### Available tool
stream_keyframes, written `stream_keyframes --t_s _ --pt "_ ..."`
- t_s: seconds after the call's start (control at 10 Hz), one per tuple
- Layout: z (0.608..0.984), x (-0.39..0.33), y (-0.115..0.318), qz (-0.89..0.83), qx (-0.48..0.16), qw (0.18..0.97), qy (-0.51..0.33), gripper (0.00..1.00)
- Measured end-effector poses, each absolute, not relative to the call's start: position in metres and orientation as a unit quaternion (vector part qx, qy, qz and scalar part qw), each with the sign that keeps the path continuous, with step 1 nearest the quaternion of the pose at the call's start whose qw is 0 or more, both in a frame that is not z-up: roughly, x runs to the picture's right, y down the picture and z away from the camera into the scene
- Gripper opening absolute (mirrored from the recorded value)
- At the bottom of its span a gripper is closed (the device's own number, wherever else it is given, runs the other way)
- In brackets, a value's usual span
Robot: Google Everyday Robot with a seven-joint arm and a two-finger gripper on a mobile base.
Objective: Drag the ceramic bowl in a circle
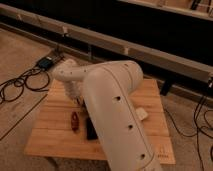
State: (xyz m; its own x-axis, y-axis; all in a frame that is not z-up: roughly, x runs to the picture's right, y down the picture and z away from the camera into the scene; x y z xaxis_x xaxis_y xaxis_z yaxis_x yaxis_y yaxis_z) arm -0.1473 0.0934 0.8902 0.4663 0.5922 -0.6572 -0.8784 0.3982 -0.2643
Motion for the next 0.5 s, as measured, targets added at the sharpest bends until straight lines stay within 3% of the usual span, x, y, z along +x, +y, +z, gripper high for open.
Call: stream_keyframes --t_s 0.5 --pt "0.930 -0.158 0.055 0.440 -0.284 0.823 0.222 0.02"
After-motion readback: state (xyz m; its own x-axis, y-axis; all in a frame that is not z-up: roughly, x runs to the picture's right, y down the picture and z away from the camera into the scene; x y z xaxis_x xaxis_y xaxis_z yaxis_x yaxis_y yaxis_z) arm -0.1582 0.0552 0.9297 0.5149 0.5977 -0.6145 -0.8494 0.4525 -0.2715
